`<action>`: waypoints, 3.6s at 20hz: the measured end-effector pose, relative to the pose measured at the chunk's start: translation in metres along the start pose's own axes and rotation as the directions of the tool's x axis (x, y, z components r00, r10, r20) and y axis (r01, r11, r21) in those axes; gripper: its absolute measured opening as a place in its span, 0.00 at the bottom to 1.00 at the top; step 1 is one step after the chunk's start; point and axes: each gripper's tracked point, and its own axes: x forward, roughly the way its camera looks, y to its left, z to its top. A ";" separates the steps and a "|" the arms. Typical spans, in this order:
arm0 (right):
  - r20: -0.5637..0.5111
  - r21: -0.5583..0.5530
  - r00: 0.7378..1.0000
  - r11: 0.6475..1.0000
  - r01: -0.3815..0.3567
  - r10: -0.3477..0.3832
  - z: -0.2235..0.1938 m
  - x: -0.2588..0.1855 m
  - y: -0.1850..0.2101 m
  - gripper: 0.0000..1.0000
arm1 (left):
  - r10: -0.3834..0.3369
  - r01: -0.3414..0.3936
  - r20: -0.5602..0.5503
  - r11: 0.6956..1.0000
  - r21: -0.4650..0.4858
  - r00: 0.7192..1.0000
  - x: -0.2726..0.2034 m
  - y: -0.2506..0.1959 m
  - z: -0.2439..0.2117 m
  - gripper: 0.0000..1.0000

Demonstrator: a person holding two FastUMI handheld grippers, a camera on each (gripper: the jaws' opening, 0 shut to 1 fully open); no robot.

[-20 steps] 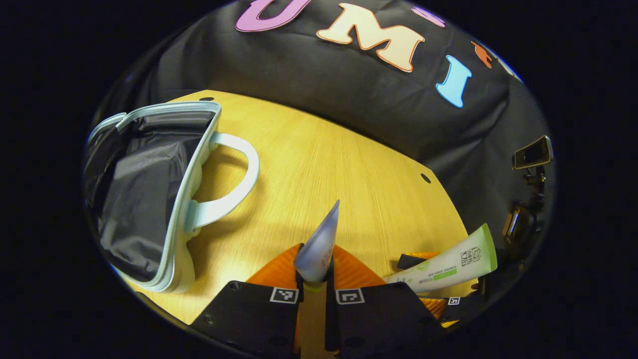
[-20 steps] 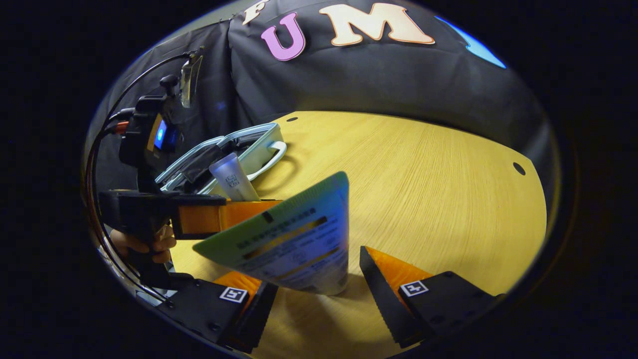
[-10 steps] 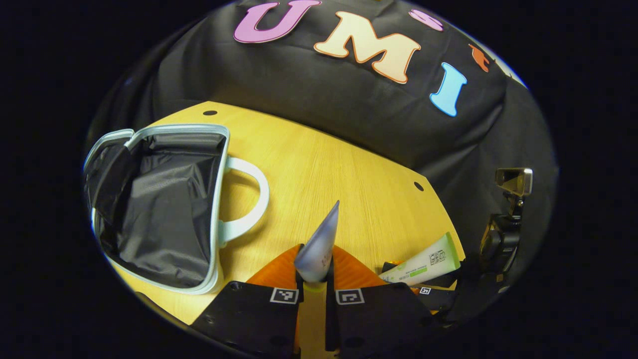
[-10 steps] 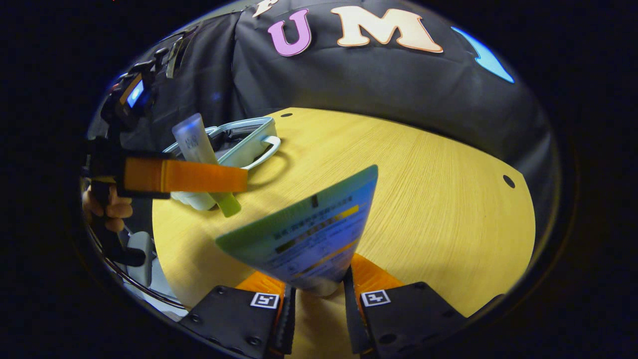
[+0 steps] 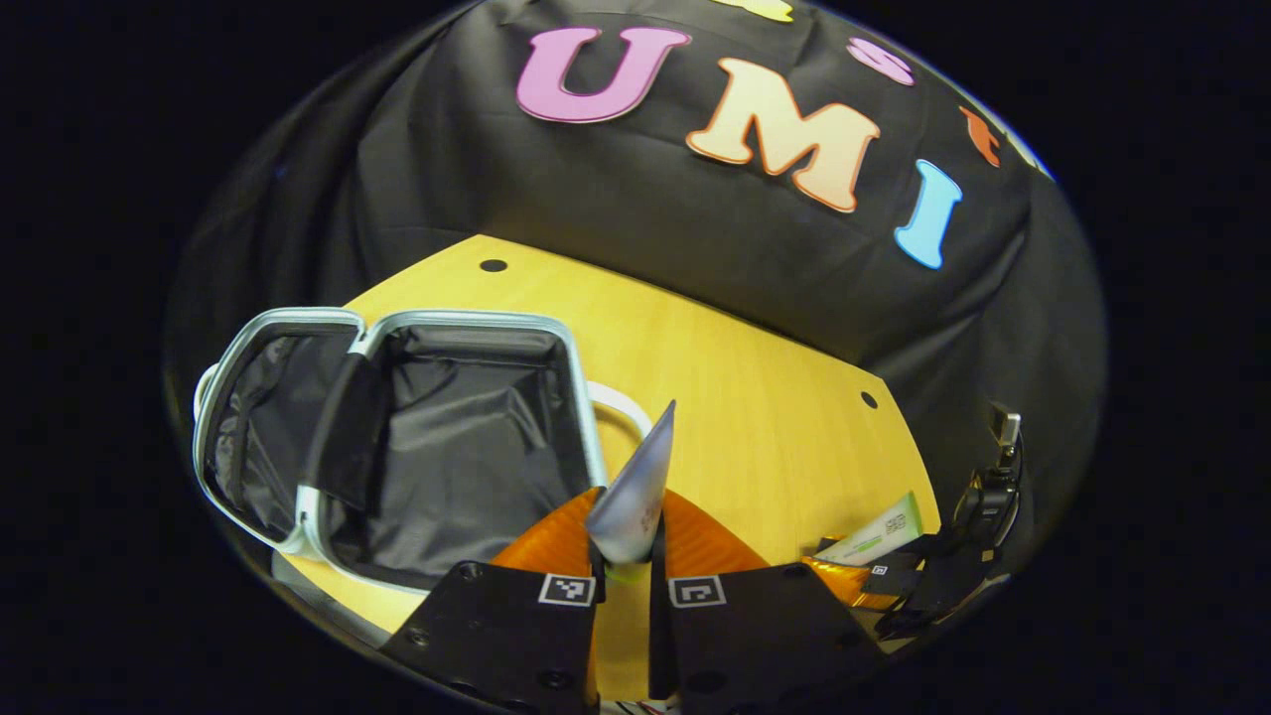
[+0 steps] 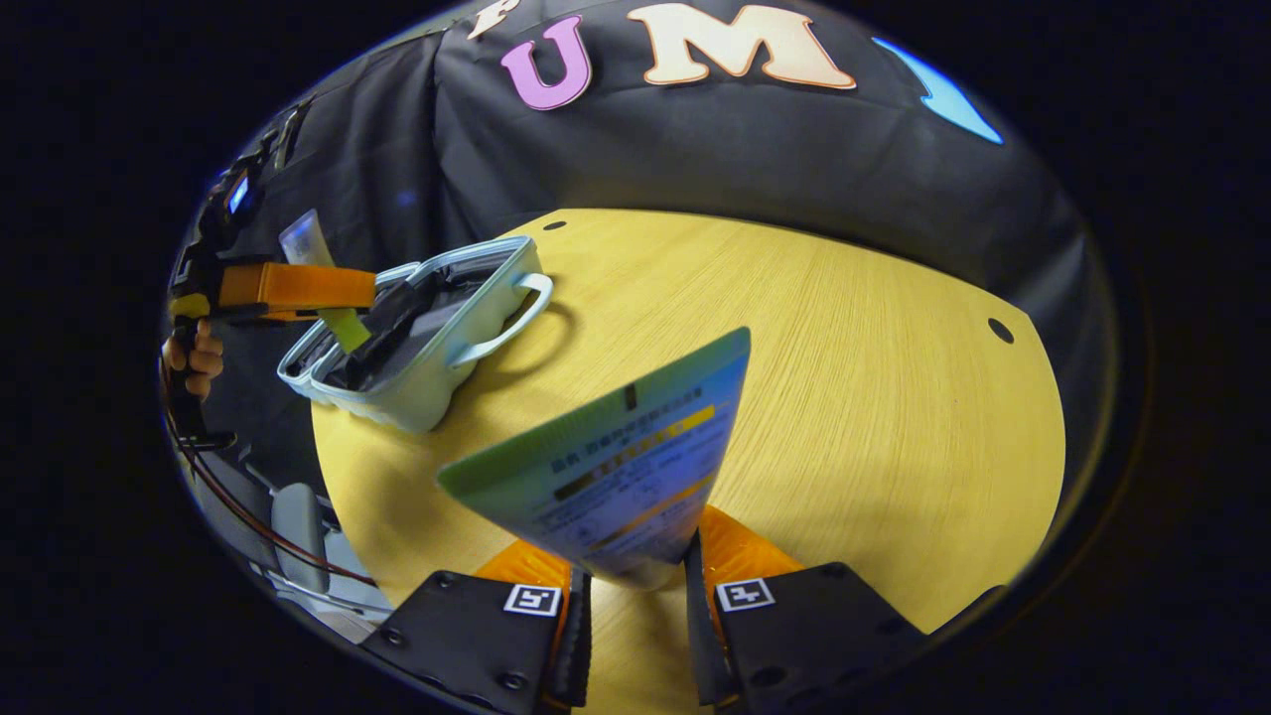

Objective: First open the suitcase, pack the skin care products into it, and then close the suitcase.

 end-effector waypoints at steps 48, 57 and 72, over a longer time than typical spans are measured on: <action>0.136 0.104 0.989 0.993 -0.063 0.048 0.150 0.082 0.252 0.98 | 0.259 -0.293 -0.150 0.912 -0.289 0.954 -0.108 0.386 0.047 0.91; 0.196 0.172 0.967 0.977 0.129 -0.162 0.164 0.042 0.195 0.98 | 0.337 -0.380 -0.181 0.865 -0.328 0.924 -0.108 0.495 0.035 0.90; 0.246 0.163 0.932 0.959 0.233 -0.268 0.177 -0.007 0.170 0.98 | 0.111 -0.189 -0.168 0.791 -0.582 0.980 -0.050 0.496 0.004 0.30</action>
